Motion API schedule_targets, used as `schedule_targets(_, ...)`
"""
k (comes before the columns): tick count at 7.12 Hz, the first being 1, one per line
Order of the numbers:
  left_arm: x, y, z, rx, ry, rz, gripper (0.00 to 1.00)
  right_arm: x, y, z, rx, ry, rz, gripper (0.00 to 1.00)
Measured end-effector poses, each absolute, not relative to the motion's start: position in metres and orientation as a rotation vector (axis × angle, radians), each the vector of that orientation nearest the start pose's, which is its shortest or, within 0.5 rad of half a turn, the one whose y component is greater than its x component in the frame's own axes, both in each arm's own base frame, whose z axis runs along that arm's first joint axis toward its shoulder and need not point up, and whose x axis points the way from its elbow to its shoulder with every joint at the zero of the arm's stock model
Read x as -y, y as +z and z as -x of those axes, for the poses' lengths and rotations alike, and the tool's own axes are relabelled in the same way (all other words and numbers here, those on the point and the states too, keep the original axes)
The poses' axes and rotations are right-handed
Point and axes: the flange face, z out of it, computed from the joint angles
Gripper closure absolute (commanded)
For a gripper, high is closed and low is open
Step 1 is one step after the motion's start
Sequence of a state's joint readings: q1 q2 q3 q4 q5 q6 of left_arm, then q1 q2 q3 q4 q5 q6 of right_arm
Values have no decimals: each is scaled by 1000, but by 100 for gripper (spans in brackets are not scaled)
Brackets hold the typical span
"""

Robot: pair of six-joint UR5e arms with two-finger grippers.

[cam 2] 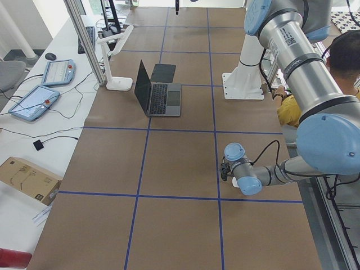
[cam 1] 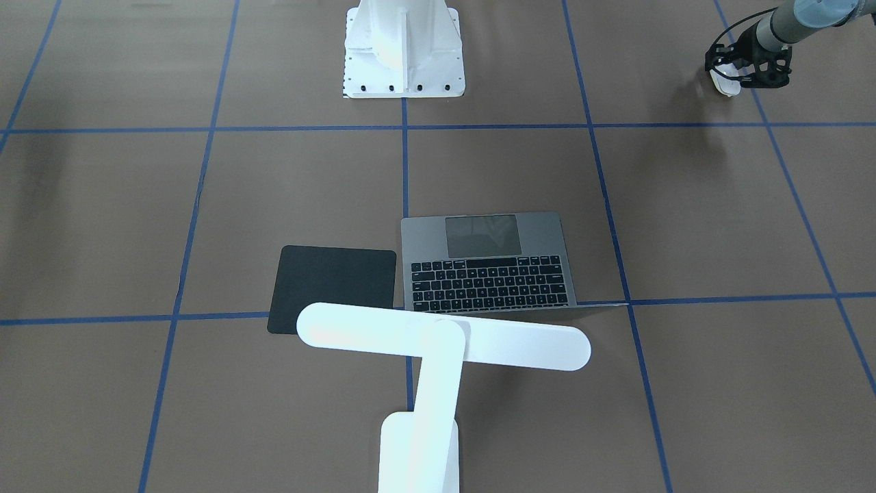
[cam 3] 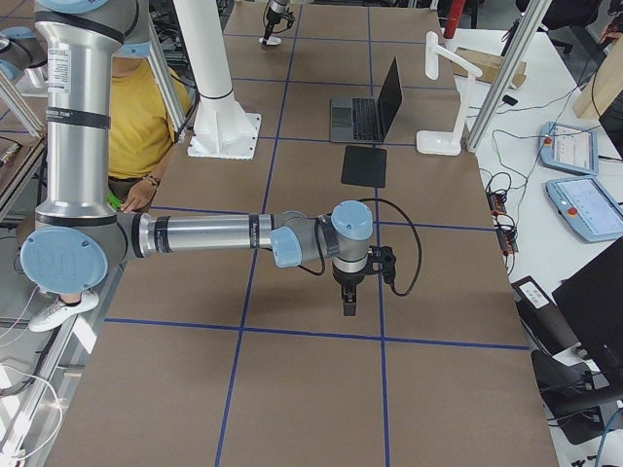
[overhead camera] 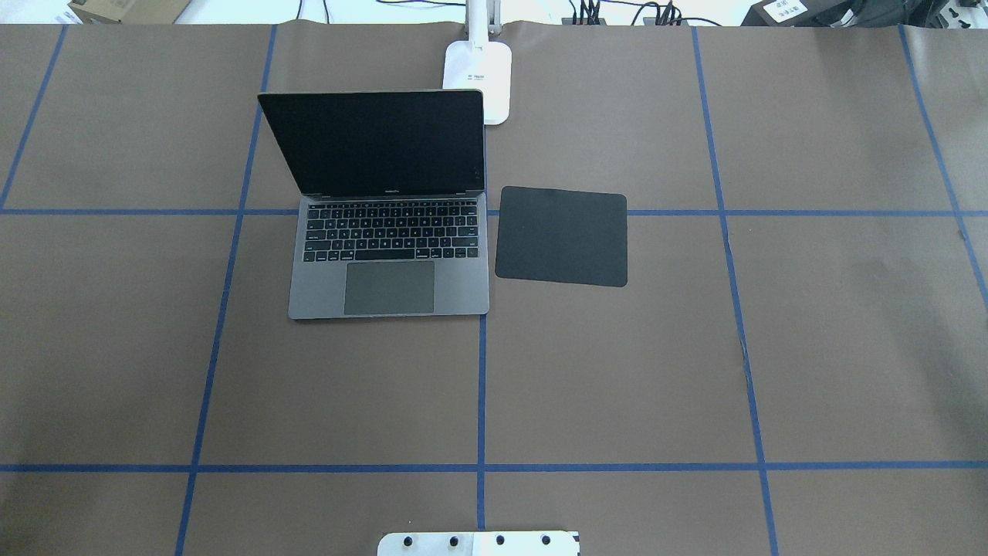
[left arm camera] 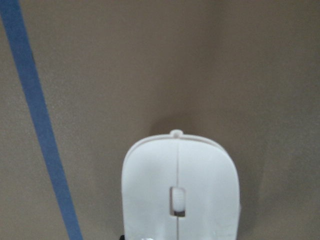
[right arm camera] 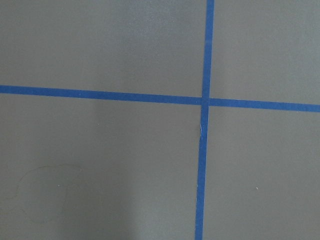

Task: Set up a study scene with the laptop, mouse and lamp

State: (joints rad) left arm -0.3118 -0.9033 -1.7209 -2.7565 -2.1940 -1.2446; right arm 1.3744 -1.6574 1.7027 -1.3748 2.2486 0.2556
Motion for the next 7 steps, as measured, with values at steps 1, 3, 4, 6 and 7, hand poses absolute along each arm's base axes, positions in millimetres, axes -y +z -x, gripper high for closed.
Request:
schedule_targets(1, 135, 676, -174, -838, 229, 361, 54, 476, 619, 22, 709, -25, -76, 0)
schedule_targets(3, 139, 632, -173, -927, 234, 383, 54, 477, 618, 23, 709, -25, -78, 0)
schedule_targets(4, 144, 610, -174, -973, 229, 381, 54, 477, 618, 23, 709, -26, -78, 0)
schedule_targets(6, 166, 562, -192, -1033, 189, 352, 53, 477, 618, 23, 710, -25, -77, 0)
schedule_targets(7, 187, 537, -211, -1053, 157, 333, 53, 477, 619, 23, 710, -25, -76, 0)
